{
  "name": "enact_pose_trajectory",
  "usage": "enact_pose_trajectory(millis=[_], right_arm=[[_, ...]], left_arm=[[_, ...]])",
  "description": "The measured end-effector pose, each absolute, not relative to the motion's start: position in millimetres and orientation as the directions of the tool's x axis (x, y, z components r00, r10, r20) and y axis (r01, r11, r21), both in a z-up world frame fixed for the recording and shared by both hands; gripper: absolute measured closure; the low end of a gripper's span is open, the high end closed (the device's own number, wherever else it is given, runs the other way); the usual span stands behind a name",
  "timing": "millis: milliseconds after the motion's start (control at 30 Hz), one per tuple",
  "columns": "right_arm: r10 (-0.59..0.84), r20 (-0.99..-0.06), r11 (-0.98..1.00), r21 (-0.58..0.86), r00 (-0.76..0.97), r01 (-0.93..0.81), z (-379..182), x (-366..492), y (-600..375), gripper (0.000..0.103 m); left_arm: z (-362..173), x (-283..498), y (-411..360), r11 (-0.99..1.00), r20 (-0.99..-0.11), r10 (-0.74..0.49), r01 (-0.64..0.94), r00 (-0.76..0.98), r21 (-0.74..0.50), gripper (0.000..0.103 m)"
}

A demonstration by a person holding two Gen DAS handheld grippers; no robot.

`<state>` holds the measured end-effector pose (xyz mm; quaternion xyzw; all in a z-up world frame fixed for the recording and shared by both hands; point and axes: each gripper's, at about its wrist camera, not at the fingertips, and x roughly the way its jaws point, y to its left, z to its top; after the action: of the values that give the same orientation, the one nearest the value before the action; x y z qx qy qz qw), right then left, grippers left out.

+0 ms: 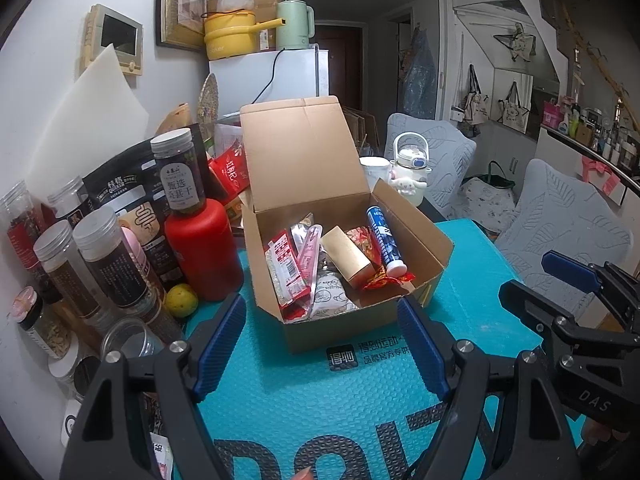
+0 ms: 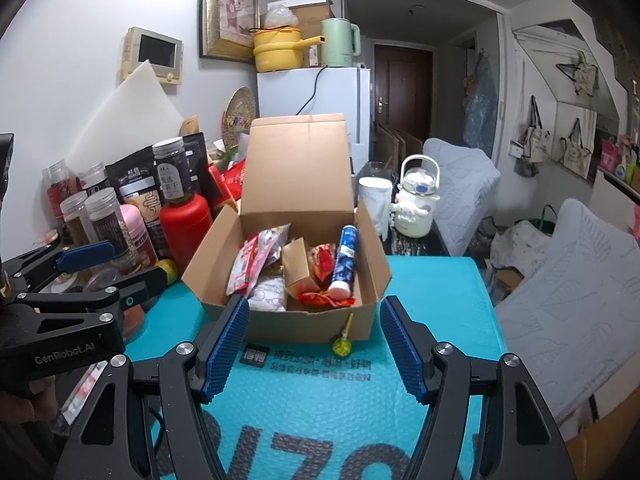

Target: Organize snacks

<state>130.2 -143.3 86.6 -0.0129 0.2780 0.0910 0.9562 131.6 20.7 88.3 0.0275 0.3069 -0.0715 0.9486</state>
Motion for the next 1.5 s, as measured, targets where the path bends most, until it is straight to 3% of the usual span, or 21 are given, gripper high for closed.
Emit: enact_pose_trajectory(millis=[1500], right_arm=[[0.122,-0.547,0.992,0.032,0.828,-0.125,77.2,130.8,-159.4,0.035]], left_arm=[[84.6,130.5,1.4,0.981,-0.599,-0.143,0.194,0.788,0.021,0.025]])
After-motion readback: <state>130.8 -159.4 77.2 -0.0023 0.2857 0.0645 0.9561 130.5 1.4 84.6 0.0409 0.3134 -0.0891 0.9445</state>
